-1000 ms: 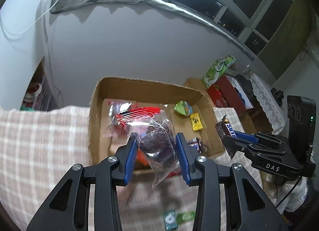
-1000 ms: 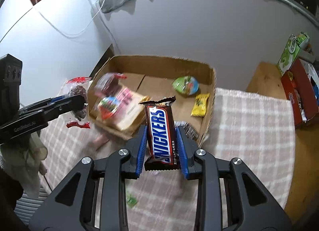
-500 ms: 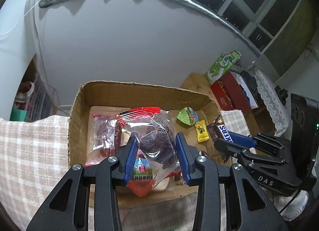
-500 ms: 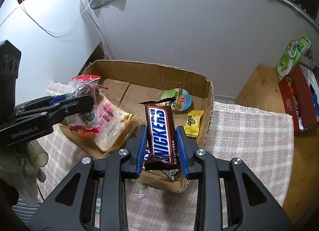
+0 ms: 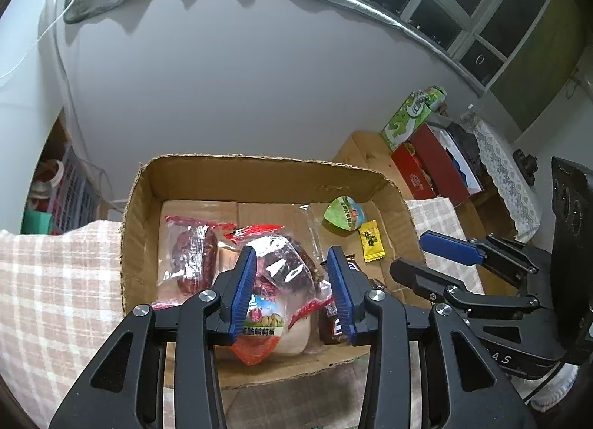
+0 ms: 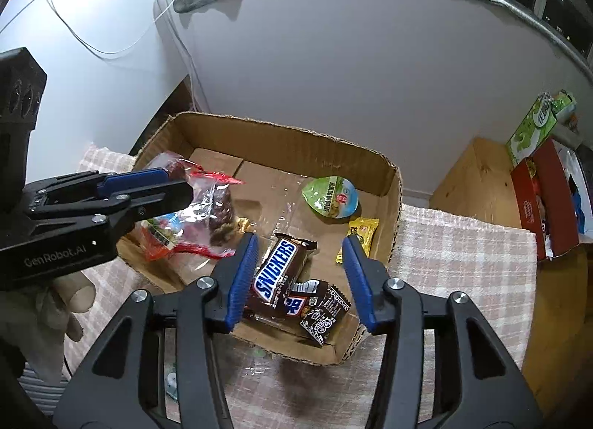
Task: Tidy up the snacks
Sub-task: 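Open both tools to drop the pastry and Snickers into the box, then lower the left tool to the pink wrapper while the right tool grasps the green candy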
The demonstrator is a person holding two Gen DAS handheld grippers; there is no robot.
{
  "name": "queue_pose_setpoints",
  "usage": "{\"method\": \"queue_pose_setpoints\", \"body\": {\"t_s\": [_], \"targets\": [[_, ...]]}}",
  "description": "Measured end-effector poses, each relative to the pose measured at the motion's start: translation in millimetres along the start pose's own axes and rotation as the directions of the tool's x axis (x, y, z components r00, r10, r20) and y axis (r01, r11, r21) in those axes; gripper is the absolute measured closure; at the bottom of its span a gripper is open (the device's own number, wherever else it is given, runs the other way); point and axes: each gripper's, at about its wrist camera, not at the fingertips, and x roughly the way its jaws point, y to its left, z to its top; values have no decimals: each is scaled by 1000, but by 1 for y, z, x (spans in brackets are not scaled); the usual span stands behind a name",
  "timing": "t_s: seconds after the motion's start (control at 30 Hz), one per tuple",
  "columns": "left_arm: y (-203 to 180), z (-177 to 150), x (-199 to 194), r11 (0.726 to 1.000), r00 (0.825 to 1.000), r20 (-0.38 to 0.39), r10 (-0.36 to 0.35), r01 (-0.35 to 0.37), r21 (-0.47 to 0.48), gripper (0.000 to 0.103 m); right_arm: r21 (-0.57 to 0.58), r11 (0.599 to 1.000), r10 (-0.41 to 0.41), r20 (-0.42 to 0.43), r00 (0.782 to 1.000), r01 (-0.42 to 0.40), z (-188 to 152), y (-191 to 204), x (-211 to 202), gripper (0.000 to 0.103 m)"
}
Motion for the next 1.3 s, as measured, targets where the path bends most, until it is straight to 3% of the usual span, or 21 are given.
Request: {"method": "queue_pose_setpoints", "body": {"t_s": [0.37,0.5,0.7,0.83,1.17,1.3], "targets": [[1,-6,-23,1000,999,40,5,-5,-8,65,-7,1000,1,31,1000,-1,-4,12,-23,53],[0,-11,-32,1000,999,48,-4,5,-9,65,-16,1000,3,47,999,-2,-8,18,-34,40],[2,-24,-50,1000,998,62,-11,12,-12,65,-28,1000,-12,72,997,14,-14,25,-52,39],[11,-34,-67,1000,997,71,-3,4,-18,65,-16,1000,-16,99,995,18,-20,23,-69,22],[41,-76,-90,997,998,58,32,-28,-72,65,120,990,56,94,994,-67,-55,-5,-90,13],[50,-98,-86,994,999,23,35,-32,-103,65,106,991,78,58,995,-84,-78,0,-85,13]]}}
